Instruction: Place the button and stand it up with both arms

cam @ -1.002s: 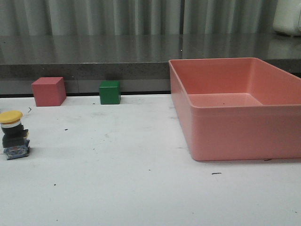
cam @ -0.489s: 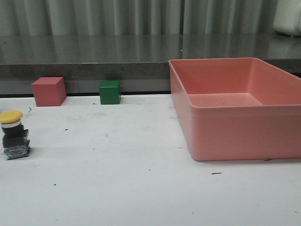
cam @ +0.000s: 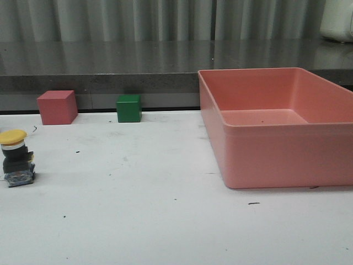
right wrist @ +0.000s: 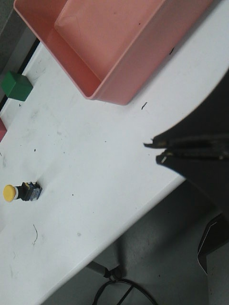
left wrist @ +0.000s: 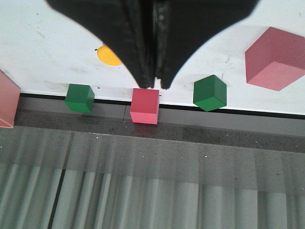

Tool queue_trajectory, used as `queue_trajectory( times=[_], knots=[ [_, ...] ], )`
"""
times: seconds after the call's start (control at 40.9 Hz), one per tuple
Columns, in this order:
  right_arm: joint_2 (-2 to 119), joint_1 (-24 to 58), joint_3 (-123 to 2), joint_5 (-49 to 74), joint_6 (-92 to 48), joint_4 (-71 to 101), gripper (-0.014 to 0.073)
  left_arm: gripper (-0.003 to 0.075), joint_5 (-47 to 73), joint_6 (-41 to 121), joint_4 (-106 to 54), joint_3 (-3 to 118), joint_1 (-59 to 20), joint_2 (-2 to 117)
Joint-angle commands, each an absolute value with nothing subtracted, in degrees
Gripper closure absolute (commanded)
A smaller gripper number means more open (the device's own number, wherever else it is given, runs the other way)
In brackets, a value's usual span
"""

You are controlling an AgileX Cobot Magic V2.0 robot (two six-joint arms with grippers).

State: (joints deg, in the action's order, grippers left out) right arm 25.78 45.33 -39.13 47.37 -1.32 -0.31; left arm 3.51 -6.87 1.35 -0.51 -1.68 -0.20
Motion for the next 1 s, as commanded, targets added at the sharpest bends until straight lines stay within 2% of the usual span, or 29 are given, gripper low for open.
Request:
queue_trajectory(
  times=[0.0, 0.195, 0.391, 0.733, 0.977],
  knots=[
    [26.05, 45.24, -40.65, 43.68, -1.81, -0.65, 0.0662, 0.074, -1.41, -6.76, 0.92, -1.39, -1.61, -1.52],
    [24.7, 45.08, -39.53, 42.93, -1.81, -1.31, 0.0662, 0.074, -1.41, -6.76, 0.92, -1.39, -1.61, -1.52],
    [17.34, 34.06, -31.16, 39.48, -1.81, 0.92, 0.0662, 0.074, -1.41, -6.76, 0.92, -1.39, -1.61, -1.52],
    [3.02, 12.64, -10.09, 9.96, -1.81, 6.11, 0.0662, 0.074, -1.41, -6.76, 0.92, -1.39, -1.61, -1.52],
    [-1.27, 2.31, -1.25, 0.0, -1.81, 6.11, 0.0662, 0.074, -1.41, -6.76, 0.92, -1.39, -1.61, -1.52]
  ],
)
